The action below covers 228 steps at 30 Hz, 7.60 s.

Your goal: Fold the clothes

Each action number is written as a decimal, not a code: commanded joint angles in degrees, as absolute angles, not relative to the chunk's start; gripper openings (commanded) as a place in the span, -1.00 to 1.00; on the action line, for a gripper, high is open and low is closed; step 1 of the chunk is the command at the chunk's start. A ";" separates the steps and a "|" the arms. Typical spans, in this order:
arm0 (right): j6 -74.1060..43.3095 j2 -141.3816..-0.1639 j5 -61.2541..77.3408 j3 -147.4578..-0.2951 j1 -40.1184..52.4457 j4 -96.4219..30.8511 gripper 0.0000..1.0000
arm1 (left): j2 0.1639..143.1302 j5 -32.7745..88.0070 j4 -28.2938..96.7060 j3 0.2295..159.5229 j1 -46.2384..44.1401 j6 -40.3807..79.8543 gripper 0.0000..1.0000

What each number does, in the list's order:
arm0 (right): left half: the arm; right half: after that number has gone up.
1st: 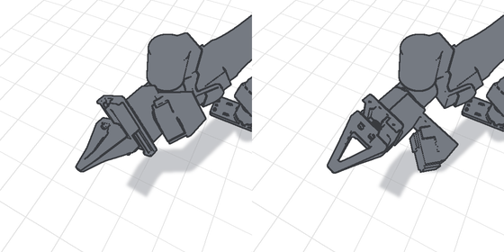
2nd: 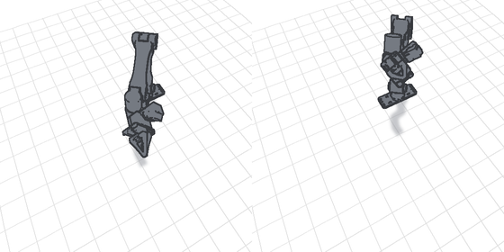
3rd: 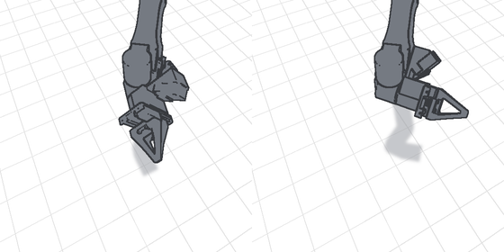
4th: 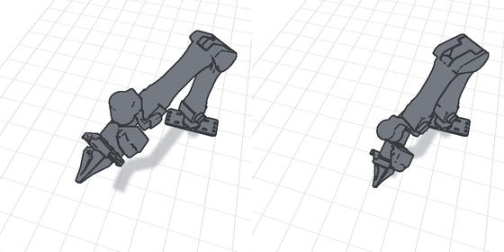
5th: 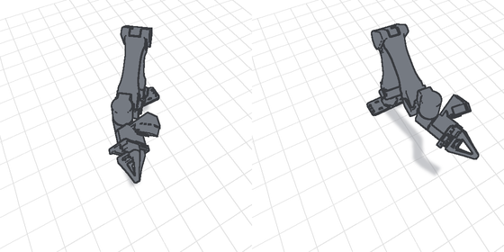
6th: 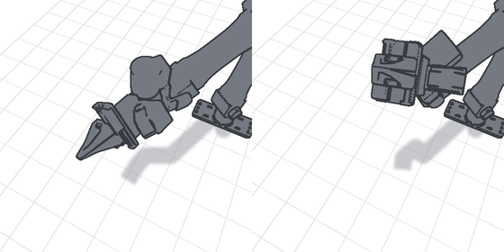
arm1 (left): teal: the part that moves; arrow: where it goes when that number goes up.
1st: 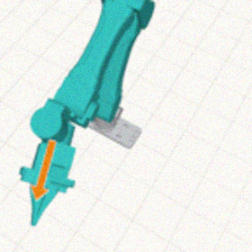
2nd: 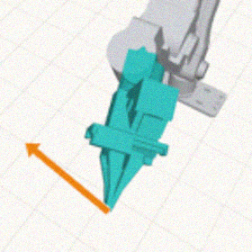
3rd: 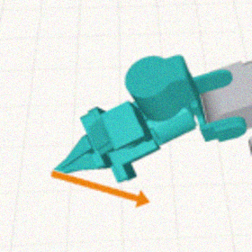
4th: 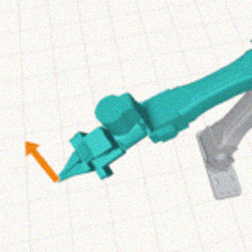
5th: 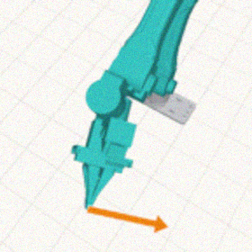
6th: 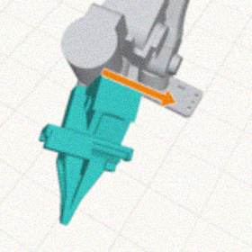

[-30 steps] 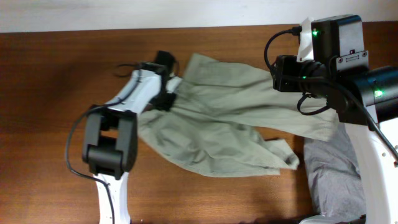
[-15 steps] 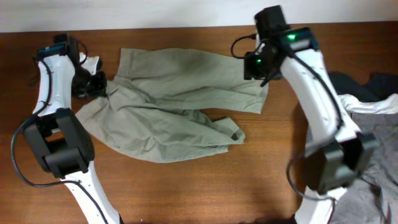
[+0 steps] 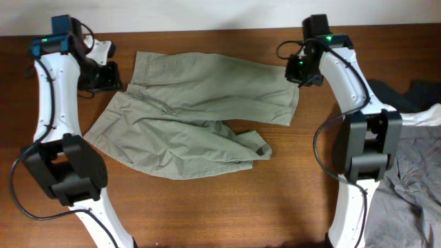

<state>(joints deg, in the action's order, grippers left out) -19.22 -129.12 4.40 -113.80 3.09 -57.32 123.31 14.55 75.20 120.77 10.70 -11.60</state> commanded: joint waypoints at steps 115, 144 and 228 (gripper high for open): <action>-21.52 -87.74 3.18 -71.68 5.98 -75.94 -0.92 | 104.86 10.09 69.32 73.06 10.57 2.13 0.46; -20.36 -83.70 -3.73 -101.41 4.01 -81.38 -0.92 | 86.74 21.65 77.87 70.26 19.84 0.21 -1.00; -4.43 -113.91 21.82 -96.66 -1.74 -61.06 0.35 | 116.71 6.33 54.41 84.75 17.69 -3.14 -0.73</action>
<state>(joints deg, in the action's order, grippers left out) -10.13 -114.48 12.08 -96.07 -2.96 -68.31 116.05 7.18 52.82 83.90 17.39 -2.35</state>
